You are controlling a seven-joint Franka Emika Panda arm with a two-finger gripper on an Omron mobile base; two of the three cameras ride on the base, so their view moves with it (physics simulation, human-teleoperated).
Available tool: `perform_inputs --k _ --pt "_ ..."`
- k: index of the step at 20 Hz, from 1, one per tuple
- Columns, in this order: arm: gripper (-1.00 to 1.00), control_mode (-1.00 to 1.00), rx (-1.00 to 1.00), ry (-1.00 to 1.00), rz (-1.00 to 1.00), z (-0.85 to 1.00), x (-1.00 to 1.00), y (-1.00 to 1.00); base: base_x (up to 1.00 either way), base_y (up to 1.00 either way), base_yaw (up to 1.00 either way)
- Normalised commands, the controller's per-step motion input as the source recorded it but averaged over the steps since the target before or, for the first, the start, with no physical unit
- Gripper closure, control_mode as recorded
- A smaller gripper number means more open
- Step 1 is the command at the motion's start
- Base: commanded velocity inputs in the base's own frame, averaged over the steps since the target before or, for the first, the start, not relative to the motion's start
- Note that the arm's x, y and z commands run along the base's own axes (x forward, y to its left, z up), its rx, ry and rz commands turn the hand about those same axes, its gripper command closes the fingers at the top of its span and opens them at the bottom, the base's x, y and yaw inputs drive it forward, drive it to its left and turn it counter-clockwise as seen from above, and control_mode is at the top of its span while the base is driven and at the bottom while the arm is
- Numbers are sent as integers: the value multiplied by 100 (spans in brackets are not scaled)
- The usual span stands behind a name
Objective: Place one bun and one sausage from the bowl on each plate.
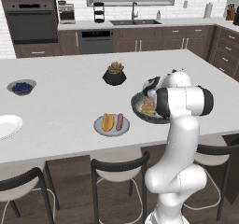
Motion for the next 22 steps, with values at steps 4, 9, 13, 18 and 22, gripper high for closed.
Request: perform_inputs --k 4,9,13,18,22 --pt "100 -100 0 7 -2 57 -3 0 0 0 0" --pt "100 -100 0 6 -3 62 -3 0 0 0 0" --pt "100 -100 0 5 -7 44 -30 2 0 0 0" --pt "100 -100 0 4 -10 38 -29 22 0 0 0" --pt "100 -100 0 1 -10 31 -6 44 0 0 0"
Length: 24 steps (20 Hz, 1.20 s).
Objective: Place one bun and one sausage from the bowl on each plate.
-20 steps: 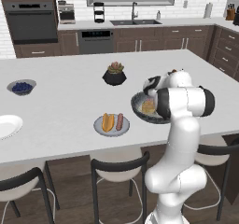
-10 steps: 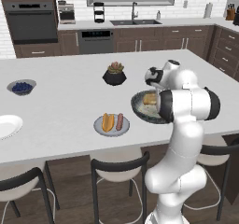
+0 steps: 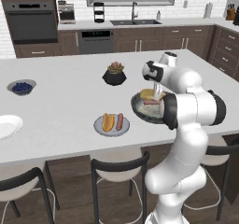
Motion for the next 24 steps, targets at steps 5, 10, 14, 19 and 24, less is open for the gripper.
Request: perform_inputs --k 5,10,14,19,24 --pt "100 -100 0 2 -21 6 -2 79 0 0 0" --pt "100 -100 0 3 -26 0 -22 77 0 0 0" --pt "100 -100 0 4 -29 7 -35 17 0 0 0" --pt "100 -100 3 11 -34 8 -80 0 0 0 0" --pt "100 -100 0 8 -40 21 -64 0 0 0 0"
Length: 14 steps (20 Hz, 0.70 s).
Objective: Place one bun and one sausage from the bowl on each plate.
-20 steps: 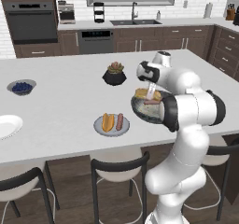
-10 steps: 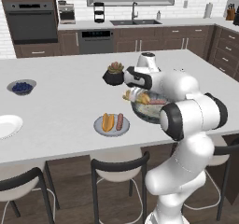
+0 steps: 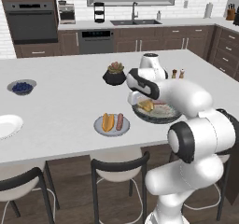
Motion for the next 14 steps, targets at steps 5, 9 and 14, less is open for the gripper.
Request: perform_inputs --k 5,9,14 --pt "100 -100 0 8 -35 19 -27 -1 0 0 0" --pt "100 -100 0 1 -23 1 -34 -9 0 0 0" --pt "100 -100 0 0 -6 0 -50 -19 0 0 0"
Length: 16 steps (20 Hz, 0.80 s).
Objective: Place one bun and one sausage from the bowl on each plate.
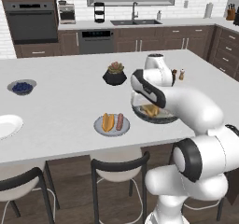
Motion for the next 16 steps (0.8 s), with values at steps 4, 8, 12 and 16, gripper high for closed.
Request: perform_inputs --k 4,8,12,16 --pt "100 -100 0 0 0 0 -36 -4 0 0 0" --pt "100 100 0 0 0 0 -2 0 -20 8 0" --pt "100 100 0 0 0 0 0 0 -57 69 -7" --pt "100 100 0 0 0 0 0 0 -51 100 -9"
